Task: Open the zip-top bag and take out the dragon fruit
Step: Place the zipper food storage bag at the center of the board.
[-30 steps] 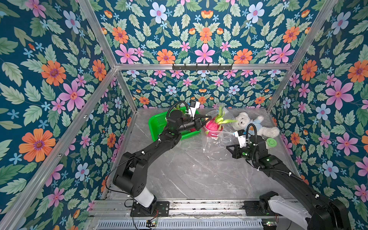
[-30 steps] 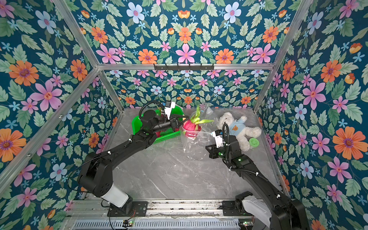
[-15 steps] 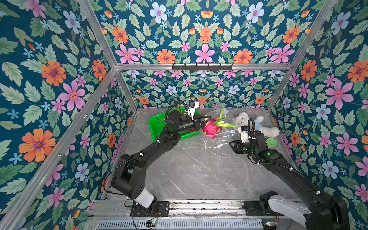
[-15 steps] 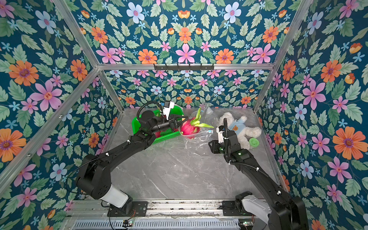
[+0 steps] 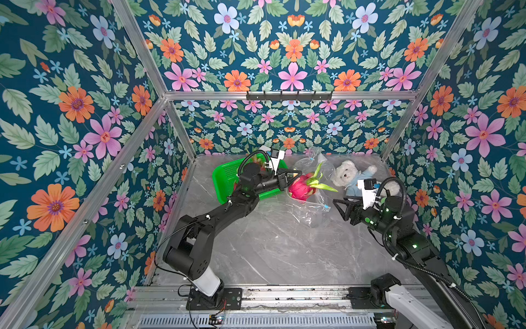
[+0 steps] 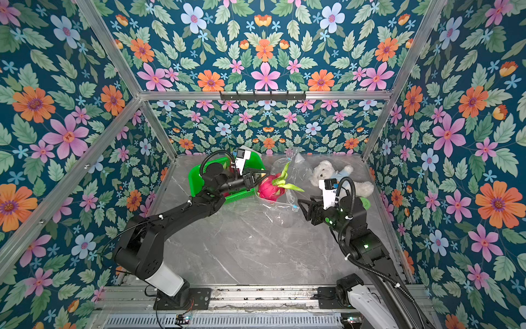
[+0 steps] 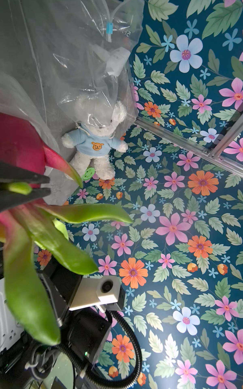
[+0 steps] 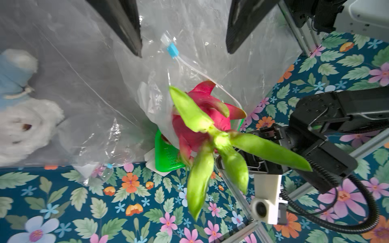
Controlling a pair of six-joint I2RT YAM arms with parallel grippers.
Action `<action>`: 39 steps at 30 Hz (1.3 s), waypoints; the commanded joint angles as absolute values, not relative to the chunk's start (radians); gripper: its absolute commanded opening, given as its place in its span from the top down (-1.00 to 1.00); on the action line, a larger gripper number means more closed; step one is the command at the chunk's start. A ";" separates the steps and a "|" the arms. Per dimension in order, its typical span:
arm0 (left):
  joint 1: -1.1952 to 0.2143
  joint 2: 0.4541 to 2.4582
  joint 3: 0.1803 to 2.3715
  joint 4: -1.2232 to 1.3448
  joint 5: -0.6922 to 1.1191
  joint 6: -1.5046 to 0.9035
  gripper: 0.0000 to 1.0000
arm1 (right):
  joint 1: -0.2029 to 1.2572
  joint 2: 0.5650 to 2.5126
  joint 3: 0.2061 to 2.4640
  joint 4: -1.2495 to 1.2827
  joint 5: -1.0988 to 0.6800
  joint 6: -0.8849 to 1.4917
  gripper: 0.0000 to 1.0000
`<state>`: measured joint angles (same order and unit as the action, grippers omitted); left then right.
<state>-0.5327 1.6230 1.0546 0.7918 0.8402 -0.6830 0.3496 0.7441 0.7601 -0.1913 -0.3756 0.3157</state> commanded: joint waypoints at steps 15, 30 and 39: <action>-0.545 1.621 1.035 0.916 0.860 -0.743 1.00 | 0.468 1.085 0.790 0.321 -0.382 0.360 -0.51; -0.551 1.635 1.023 0.943 0.877 -0.766 1.00 | 0.473 1.239 0.843 0.460 -0.301 0.359 -0.37; -0.554 1.648 1.019 0.957 0.883 -0.779 1.00 | 0.476 1.284 0.873 0.481 -0.238 0.350 -0.28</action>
<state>-0.5510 1.6463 1.0183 0.8864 0.8425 -0.7631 0.4759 1.2747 0.8604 0.4301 -0.2832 0.3553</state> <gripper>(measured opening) 0.071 0.662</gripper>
